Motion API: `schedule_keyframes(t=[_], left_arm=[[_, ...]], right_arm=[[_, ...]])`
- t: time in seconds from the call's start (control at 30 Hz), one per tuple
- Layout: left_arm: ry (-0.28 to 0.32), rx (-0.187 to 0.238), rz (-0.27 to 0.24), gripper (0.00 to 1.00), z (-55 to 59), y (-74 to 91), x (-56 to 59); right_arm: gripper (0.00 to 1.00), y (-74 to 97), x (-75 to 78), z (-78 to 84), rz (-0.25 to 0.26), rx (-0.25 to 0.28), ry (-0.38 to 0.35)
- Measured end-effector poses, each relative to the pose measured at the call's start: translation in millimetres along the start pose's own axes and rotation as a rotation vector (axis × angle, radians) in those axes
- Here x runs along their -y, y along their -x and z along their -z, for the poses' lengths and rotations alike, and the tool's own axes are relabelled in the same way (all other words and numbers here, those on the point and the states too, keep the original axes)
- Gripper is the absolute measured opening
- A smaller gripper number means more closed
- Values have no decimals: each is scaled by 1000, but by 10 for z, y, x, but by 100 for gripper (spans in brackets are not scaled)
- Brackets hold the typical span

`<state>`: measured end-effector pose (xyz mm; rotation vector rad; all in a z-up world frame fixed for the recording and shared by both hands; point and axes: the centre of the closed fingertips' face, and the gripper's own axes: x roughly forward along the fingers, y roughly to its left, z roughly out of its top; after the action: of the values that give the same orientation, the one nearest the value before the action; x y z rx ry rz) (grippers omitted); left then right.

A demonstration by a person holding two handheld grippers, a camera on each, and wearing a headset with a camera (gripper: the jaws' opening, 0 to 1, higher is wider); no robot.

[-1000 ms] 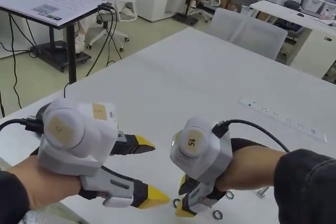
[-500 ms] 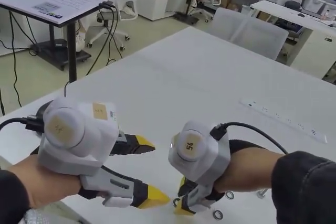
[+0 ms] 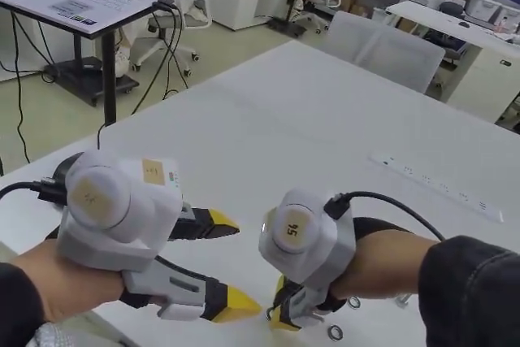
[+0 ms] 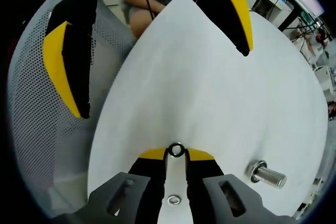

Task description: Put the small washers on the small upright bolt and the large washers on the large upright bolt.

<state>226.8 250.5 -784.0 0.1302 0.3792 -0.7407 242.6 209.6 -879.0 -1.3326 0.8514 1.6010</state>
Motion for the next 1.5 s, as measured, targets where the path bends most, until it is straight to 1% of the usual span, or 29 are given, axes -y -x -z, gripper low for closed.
schedule_keyframes(t=[0.57, 0.8, 0.93, 1.2, 1.5], left_arm=[[-1, -10, 13, 56, 19, -10, 12], [-5, -17, 23, 56, 16, -25, 21], [-7, -21, 28, 56, 16, -31, 24], [-16, -22, 41, 56, -12, -72, 34], [-36, -24, 71, 56, -68, -145, 36]], right_arm=[[13, 1, 9, 8, 4, -4, -10], [13, 40, 38, 14, 6, 7, -27], [13, 67, 50, 52, 8, 6, -36], [13, 196, 81, 124, 23, 18, -69], [13, 407, 101, 188, 52, 31, -96]])
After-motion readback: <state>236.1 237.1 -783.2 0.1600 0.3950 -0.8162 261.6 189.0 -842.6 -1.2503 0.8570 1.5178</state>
